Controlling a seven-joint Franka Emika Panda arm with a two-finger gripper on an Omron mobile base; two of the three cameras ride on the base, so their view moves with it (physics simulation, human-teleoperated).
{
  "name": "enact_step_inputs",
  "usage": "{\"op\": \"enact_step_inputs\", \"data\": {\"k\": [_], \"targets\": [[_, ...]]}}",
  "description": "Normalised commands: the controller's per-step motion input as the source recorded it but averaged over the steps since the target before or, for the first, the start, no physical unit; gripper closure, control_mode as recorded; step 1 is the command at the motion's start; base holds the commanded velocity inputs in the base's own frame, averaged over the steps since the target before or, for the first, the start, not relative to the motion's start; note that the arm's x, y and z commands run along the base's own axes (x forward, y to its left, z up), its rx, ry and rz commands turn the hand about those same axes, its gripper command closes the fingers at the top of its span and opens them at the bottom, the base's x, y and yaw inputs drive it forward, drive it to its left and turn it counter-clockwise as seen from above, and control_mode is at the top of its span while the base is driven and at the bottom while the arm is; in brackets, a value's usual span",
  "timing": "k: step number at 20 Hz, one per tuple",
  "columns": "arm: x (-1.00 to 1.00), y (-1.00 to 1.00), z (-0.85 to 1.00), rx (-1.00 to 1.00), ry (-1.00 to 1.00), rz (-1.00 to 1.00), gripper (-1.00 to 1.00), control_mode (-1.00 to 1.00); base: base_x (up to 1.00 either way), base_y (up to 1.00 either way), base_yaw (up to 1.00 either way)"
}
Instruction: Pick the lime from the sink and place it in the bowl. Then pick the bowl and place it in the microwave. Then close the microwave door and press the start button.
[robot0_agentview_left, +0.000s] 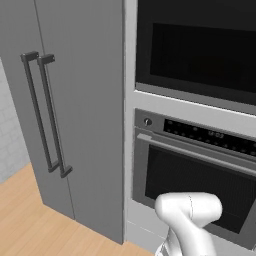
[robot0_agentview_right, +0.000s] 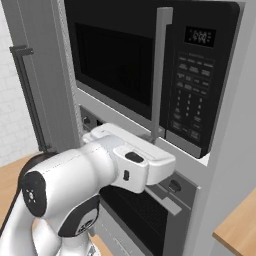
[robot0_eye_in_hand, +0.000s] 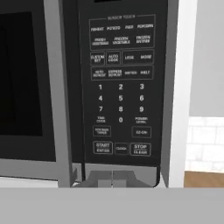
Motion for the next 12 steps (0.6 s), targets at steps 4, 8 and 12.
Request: {"op": "enact_step_inputs", "data": {"k": [4,8,12], "targets": [[0.17,-0.20,0.00,0.00,0.00,0.00,1.00,-1.00,0.00,0.00,0.00],[0.19,-0.04,-0.05,0.00,0.00,0.00,1.00,-1.00,0.00,0.00,0.00],[0.27,0.00,-0.12,0.00,0.00,0.00,1.00,-1.00,0.00,0.00,0.00]]}}
